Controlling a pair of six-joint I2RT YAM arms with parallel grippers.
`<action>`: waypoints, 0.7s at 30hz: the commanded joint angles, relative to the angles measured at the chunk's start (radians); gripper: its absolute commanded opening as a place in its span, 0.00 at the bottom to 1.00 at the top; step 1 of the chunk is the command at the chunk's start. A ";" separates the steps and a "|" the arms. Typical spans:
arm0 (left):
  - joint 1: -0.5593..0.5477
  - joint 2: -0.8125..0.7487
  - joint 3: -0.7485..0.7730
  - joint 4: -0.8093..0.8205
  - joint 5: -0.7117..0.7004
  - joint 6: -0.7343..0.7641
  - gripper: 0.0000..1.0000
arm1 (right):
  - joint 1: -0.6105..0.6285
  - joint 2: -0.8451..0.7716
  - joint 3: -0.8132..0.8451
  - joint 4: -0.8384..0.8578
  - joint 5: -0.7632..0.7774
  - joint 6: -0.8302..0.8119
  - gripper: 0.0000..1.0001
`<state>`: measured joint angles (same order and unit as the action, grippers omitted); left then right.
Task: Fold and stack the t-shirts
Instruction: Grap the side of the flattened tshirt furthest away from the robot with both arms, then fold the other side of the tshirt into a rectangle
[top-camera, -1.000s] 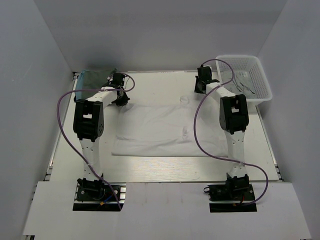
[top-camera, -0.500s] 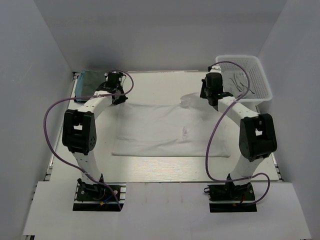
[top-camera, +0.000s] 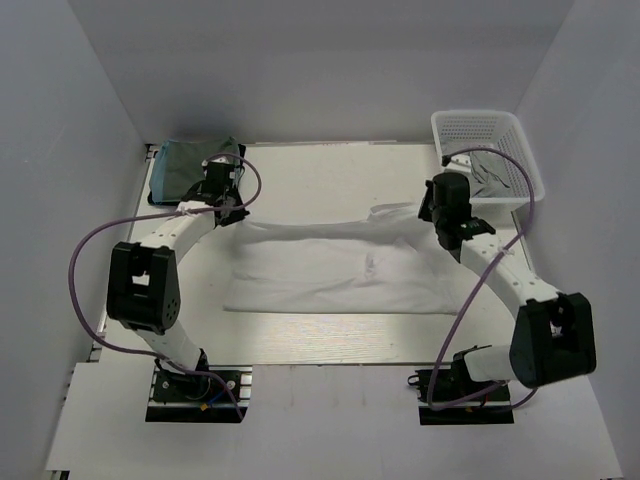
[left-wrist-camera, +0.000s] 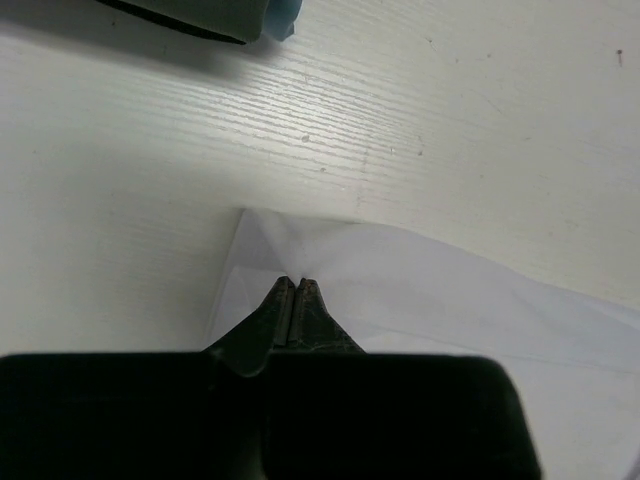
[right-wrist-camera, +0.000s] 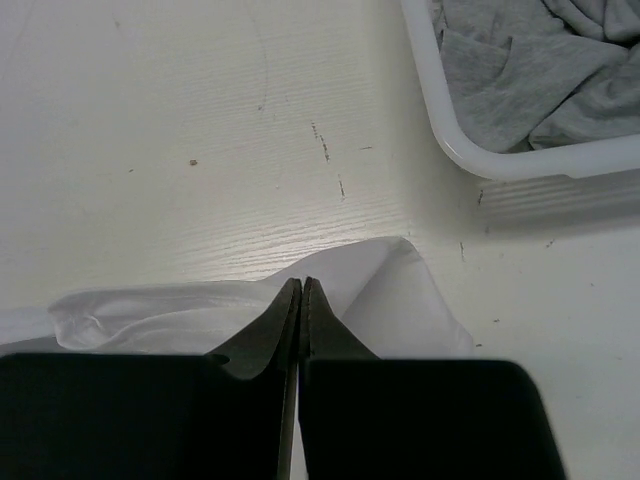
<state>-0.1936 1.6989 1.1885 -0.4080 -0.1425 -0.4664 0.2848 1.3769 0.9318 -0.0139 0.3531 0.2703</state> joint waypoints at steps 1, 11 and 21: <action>-0.003 -0.094 -0.038 0.029 -0.012 0.011 0.00 | -0.001 -0.096 -0.050 -0.013 0.043 0.023 0.00; -0.003 -0.191 -0.171 0.051 0.023 -0.021 0.00 | -0.001 -0.251 -0.197 -0.077 0.006 0.075 0.00; -0.003 -0.257 -0.316 0.060 0.005 -0.075 0.00 | -0.001 -0.331 -0.332 -0.141 -0.028 0.144 0.00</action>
<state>-0.1936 1.4868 0.8993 -0.3584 -0.1272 -0.5175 0.2844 1.0748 0.6300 -0.1329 0.3260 0.3820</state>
